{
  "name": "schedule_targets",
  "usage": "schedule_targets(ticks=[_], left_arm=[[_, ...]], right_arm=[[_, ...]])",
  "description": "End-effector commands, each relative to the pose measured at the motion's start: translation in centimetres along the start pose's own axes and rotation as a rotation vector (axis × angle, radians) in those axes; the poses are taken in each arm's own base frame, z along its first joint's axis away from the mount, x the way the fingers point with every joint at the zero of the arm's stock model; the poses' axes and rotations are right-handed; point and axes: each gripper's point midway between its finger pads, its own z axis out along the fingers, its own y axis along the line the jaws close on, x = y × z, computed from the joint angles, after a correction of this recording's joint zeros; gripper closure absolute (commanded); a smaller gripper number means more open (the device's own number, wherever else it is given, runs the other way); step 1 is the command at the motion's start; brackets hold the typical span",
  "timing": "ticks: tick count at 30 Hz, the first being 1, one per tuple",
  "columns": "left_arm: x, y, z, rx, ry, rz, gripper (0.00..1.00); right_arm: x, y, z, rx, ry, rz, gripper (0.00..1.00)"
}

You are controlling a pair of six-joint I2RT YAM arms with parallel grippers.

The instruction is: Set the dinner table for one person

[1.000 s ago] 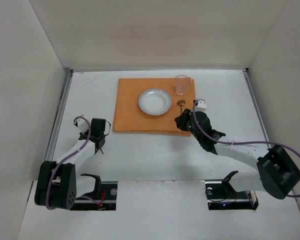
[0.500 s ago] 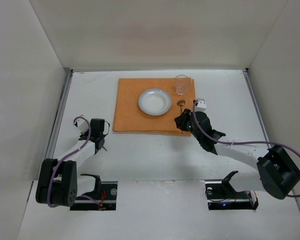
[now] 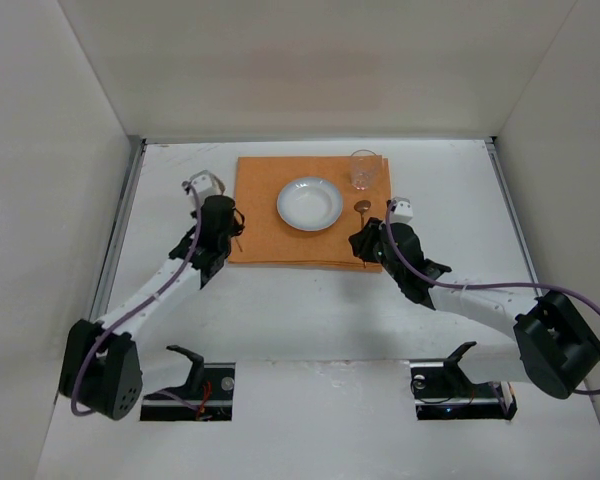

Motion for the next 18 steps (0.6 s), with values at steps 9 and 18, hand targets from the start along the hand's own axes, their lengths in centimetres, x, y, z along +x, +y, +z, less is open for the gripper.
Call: schedule_targets(ticks=[9, 18], left_arm=[[4.2, -10.6, 3.7, 0.518, 0.074, 0.227, 0.96], [5.6, -8.7, 6.9, 0.525, 0.166, 0.178, 0.97]], right_arm=[[-2.3, 0.0, -0.2, -0.008, -0.084, 0.025, 0.65], [-2.6, -0.8, -0.2, 0.008, -0.091, 0.043, 0.65]])
